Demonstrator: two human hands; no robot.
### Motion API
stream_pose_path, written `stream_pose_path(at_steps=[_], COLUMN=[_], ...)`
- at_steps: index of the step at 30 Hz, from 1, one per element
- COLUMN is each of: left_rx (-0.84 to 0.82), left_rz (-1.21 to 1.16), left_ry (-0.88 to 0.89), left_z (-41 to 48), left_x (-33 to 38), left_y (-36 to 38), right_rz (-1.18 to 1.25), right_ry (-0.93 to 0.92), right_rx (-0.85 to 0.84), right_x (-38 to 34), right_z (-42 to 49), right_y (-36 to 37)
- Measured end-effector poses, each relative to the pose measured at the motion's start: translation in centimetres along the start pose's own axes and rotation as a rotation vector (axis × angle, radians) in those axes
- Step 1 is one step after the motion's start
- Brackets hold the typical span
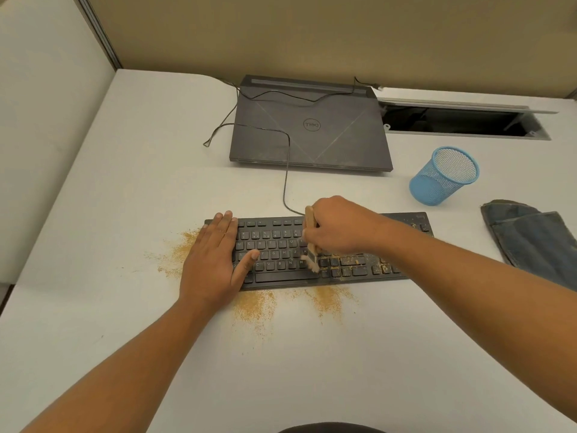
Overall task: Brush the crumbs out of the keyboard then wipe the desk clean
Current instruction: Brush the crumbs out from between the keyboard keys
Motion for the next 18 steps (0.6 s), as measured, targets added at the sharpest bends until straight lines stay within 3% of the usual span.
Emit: stream_pose_path(at_steps=[3,8,11,15,18], left_rx=[0.000,0.000,0.000,0.001,0.001], left_rz=[0.002,0.001,0.008,0.007,0.011], left_ry=[-0.002,0.000,-0.002,0.003,0.002], left_z=[0.0,0.0,0.0,0.0,0.0], left_x=[-0.1,0.1,0.2,0.2,0.2], left_y=[0.0,-0.1,-0.1,-0.1,-0.1], right_rz=[0.076,0.043,0.061,-0.112,-0.195], right_ry=[-0.065,-0.009,-0.073,-0.052,-0.107], right_rx=[0.100,-0.038,0.033,-0.110,-0.024], right_x=[-0.8,-0.5,-1.0,-1.3,-2.0], right_z=[0.0,0.6,0.1,-0.2,-0.3], right_y=[-0.6,0.8,-0.1,0.7,-0.2])
Point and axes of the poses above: each hand's wrist, its own z-axis towards the middle knuckle, its own y-axis out of the palm, x = y × z, the point moved 6 cm from there along z, towards the middle knuckle, and after that the axes turned 11 degrees about -x, right-handed, at the moved point
